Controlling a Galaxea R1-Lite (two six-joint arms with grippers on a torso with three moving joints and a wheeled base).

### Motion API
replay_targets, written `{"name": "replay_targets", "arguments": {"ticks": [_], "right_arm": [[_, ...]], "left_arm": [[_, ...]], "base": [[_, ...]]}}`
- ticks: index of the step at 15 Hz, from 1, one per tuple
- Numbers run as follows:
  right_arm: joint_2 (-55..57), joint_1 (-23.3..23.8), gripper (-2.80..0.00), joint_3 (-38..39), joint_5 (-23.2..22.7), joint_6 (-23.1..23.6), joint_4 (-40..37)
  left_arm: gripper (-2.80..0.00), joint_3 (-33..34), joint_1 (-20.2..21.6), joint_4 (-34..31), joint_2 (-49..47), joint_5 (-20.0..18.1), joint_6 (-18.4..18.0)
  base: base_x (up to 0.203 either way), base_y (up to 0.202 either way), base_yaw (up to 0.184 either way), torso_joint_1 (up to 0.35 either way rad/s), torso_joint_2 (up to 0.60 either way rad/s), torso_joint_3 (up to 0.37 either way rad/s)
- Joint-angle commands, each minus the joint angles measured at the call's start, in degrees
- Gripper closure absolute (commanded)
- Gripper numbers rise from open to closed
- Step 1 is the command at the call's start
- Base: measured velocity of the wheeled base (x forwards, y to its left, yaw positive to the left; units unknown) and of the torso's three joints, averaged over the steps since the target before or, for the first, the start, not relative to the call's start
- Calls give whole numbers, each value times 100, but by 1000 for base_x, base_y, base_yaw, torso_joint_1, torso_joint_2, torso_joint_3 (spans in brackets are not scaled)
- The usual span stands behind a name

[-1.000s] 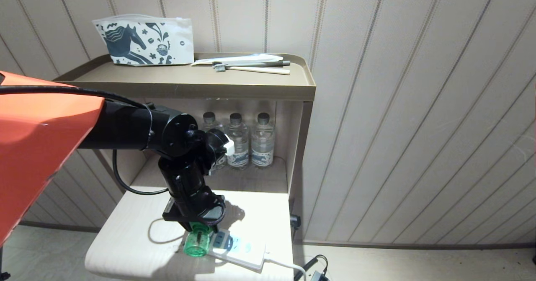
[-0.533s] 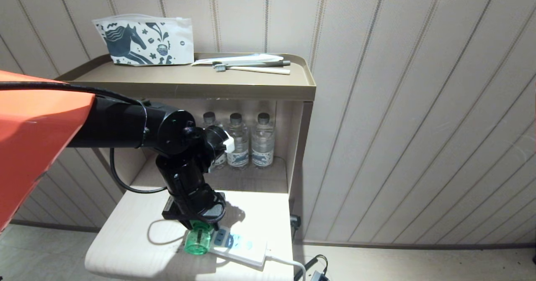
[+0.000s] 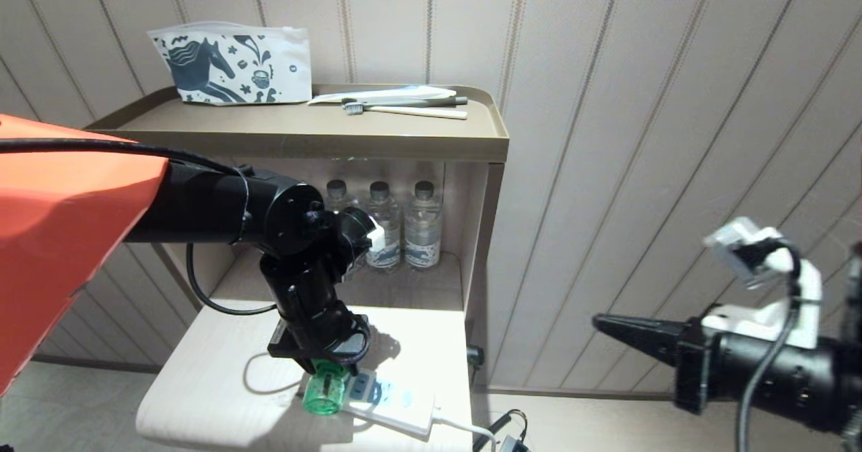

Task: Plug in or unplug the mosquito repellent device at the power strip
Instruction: Hold the socket with your right hand and unplug it with your left hand

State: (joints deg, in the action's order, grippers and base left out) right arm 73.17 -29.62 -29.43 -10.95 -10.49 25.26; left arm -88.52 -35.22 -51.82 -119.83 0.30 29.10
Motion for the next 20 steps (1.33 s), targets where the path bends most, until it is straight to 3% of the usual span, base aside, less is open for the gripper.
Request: {"name": "replay_targets", "arguments": {"ticks": [1,5,7,9,13,15,20], "right_arm": [[1292,-519,0,-65,265,23,261],[2728,-1295,0,-258,690,79,1102],[3170,-1617,0,-440,1094,101,1281],[3474,-1859,0,-639,1195,102,1313],[4085,-2055,0,-711,1440,145,1389],[4424,-2121,0,-820,1483,174,1790],[4530,-2136,0,-1214,1482,284,2000]], "left_arm": [[0,27,4,-27,-66,-4,17],[0,54,6,2,-99,-12,20],[0,50,14,15,-162,-12,26],[0,7,15,25,-236,-21,26],[0,-25,15,49,-278,-21,26],[0,-25,15,49,-278,-21,26],[0,-78,15,49,-278,-4,26]], "base": [[0,0,0,0,0,0],[0,0,0,0,0,0],[0,0,0,0,0,0],[0,0,0,0,0,0],[0,0,0,0,0,0],[0,0,0,0,0,0],[0,0,0,0,0,0]]}}
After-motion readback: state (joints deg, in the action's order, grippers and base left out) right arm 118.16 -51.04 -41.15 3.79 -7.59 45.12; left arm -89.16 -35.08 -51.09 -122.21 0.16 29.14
